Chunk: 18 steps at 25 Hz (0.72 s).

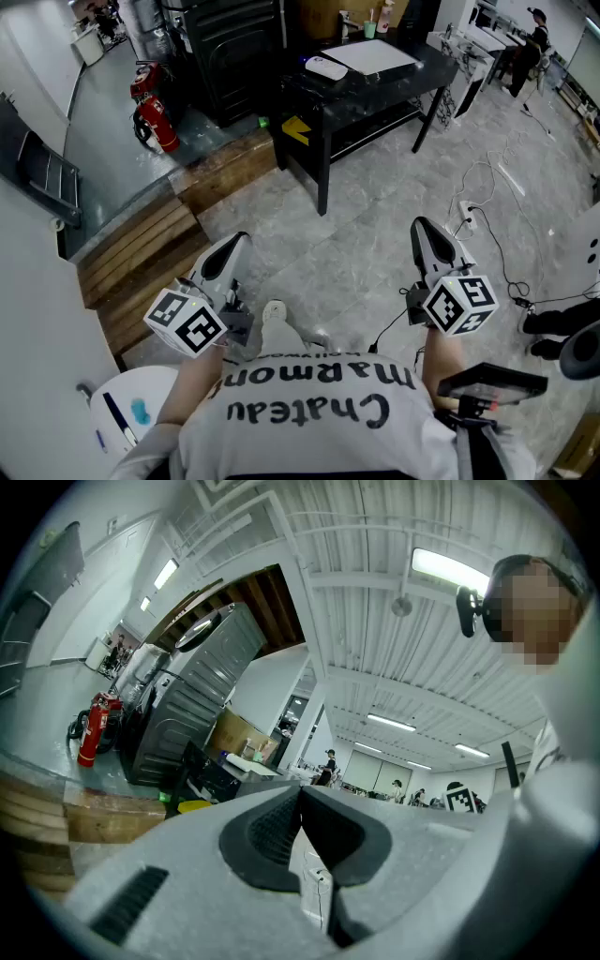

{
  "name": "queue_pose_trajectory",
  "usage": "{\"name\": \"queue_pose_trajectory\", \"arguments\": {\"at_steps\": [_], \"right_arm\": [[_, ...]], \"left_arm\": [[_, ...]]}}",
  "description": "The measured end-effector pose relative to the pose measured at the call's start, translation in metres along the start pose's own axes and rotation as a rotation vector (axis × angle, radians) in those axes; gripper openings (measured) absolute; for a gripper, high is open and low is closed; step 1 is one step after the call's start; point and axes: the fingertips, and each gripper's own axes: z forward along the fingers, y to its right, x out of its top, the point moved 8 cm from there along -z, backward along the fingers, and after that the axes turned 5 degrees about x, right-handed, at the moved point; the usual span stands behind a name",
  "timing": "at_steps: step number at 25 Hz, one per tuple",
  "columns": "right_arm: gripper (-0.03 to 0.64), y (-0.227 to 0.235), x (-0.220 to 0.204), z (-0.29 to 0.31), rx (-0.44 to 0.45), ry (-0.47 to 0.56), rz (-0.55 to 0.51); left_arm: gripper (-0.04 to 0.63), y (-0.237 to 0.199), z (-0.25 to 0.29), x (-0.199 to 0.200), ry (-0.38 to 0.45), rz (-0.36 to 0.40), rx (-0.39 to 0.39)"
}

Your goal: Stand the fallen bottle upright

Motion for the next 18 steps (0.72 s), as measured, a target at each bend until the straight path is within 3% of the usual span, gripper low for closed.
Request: {"name": "queue_pose_trajectory", "arguments": {"at_steps": [11, 18], "right_arm": [[0.023, 0.006, -0.001, -0.001, -0.007, 0.025, 0.016], [0.023, 0.007, -0.009, 0.021, -0.025, -0.001, 0.041]], "left_arm": [[0.015, 0.0, -0.003, 0.007, 0.044, 0.032, 0.007], [0.015, -0.026, 0.005, 0.007, 0.046, 0.034, 0.053]]}}
